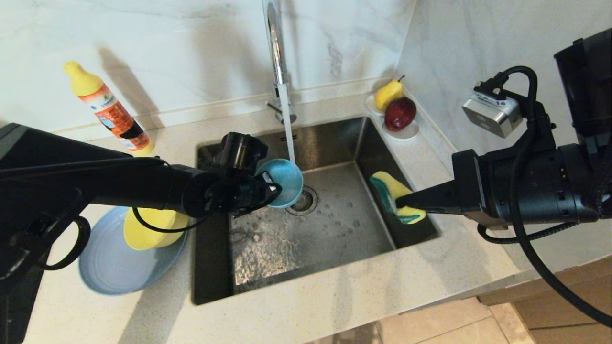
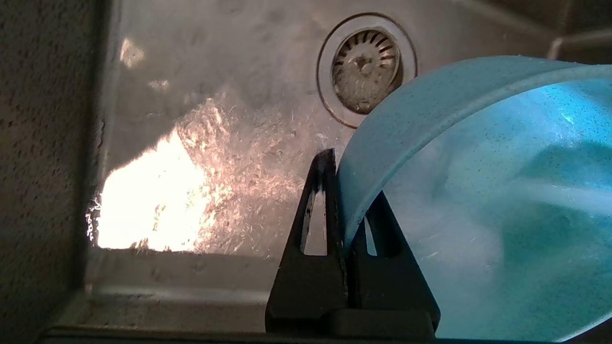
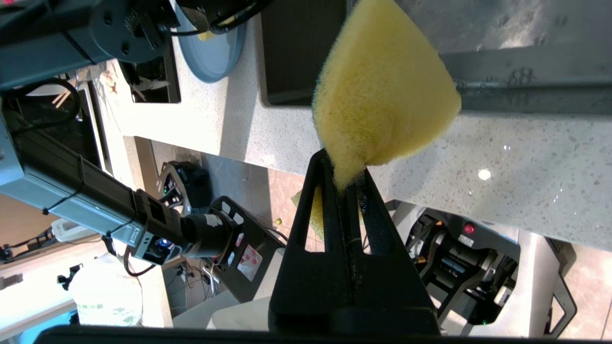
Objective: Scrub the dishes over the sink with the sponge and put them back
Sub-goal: Rinse the bowl
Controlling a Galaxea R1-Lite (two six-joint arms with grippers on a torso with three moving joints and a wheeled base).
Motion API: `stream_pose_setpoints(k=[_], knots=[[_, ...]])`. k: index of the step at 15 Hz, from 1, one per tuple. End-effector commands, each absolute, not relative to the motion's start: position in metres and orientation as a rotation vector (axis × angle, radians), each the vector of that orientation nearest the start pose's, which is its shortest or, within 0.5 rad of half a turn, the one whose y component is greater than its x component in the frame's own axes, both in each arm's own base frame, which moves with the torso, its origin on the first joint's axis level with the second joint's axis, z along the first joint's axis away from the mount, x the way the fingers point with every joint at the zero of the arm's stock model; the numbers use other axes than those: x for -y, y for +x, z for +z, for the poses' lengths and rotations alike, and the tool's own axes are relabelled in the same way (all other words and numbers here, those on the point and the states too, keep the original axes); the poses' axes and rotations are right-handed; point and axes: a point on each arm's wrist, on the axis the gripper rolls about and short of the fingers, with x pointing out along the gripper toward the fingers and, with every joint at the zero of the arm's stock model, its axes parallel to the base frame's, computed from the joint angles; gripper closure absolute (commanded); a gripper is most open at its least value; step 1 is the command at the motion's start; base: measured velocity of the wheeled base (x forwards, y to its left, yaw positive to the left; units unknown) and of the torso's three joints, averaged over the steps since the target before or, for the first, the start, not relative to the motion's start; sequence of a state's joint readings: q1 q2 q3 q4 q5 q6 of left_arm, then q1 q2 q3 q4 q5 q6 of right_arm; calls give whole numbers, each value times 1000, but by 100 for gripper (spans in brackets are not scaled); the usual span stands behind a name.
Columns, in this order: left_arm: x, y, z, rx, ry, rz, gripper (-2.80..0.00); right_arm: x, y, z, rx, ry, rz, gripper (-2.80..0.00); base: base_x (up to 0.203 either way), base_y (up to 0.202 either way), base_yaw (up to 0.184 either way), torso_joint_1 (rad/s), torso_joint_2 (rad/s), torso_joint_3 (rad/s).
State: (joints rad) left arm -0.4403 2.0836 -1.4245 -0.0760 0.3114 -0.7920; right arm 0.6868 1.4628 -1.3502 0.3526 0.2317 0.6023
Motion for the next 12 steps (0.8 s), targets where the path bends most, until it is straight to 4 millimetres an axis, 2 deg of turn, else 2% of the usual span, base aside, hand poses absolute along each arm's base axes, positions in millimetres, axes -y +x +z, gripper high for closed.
stream_pose_setpoints(k=[1,4,10,12], knots=[[169,378,162,-548,-567,100,0,-156,182,308,-725,444,728,0,0,0,0,0,0,0],[167,373,162,-564,-559,107,0,-154,180,309,-722,445,729,0,0,0,0,0,0,0],[161,358,155,-726,-488,136,0,-153,179,307,-725,446,726,0,0,0,0,0,0,0],[161,355,159,-740,-498,113,0,-152,177,309,-718,448,729,0,0,0,0,0,0,0]])
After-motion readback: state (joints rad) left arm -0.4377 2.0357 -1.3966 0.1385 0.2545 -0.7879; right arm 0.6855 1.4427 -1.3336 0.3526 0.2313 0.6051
